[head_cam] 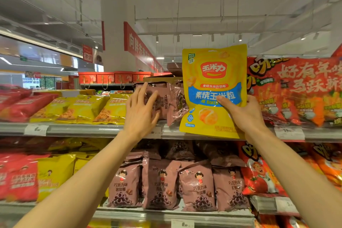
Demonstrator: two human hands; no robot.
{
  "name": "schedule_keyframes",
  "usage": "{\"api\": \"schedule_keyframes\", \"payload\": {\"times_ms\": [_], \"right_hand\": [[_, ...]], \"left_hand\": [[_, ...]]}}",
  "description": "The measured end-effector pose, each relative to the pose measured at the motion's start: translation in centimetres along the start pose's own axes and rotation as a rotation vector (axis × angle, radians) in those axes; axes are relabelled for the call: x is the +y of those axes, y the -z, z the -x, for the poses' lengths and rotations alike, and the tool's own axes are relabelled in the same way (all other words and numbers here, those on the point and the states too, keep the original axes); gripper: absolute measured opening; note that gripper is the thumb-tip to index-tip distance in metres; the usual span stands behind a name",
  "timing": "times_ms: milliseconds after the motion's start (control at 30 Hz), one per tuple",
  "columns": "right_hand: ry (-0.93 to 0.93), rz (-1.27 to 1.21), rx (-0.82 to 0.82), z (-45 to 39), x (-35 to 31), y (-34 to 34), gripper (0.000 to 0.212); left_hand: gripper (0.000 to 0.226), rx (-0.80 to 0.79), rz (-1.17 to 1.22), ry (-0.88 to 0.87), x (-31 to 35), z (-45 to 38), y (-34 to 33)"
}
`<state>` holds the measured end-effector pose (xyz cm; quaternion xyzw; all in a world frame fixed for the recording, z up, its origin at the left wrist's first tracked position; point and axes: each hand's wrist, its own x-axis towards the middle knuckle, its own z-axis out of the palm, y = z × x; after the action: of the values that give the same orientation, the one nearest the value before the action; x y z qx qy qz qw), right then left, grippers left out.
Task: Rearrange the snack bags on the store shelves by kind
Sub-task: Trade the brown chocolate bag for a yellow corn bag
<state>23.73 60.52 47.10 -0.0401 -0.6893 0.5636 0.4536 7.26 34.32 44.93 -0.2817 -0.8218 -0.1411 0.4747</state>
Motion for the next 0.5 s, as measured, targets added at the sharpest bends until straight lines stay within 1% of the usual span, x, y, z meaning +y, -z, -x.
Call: {"api": "schedule_keyframes", "payload": {"times_ms": [33,100,200,233,267,333,367,500], "right_hand": [[0.001,0.004,-0.001,0.0,0.1,0.0,0.058],[-0.009,-0.002,-0.012,0.1,0.0,0.0,0.059],[0.008,0.008,-0.018,0.0,-0.2,0.8,0.027],[0.017,0.010,-0.017,0.1,-0.2,1.0,0.027],[0.019,0.018,-0.013,0.0,-0.1,1.3,0.033],[0.000,0.042,0.009,-0.3,0.1,1.8,0.063],[-0.012,0.047,0.025,-0.5,0.2,2.0,0.071],[-0.022,0.028,0.037,-0.6,0.4,2.5,0.070]], "left_hand": [[0.066,0.049,0.031,-0.068,0.1,0.2,0.0],[0.064,0.059,0.082,-0.201,0.6,0.1,0.1],[0.066,-0.035,0.025,-0.297,1.5,-0.3,-0.5],[0.069,-0.059,0.007,-0.293,1.6,-0.4,-0.9],[0.071,-0.074,-0.008,-0.279,1.7,-0.5,-1.3],[0.073,-0.085,-0.051,-0.248,2.0,-1.0,-2.0],[0.073,-0.090,-0.073,-0.237,2.2,-1.3,-2.3],[0.069,-0.129,-0.109,-0.175,3.5,-2.2,-2.6]]}}
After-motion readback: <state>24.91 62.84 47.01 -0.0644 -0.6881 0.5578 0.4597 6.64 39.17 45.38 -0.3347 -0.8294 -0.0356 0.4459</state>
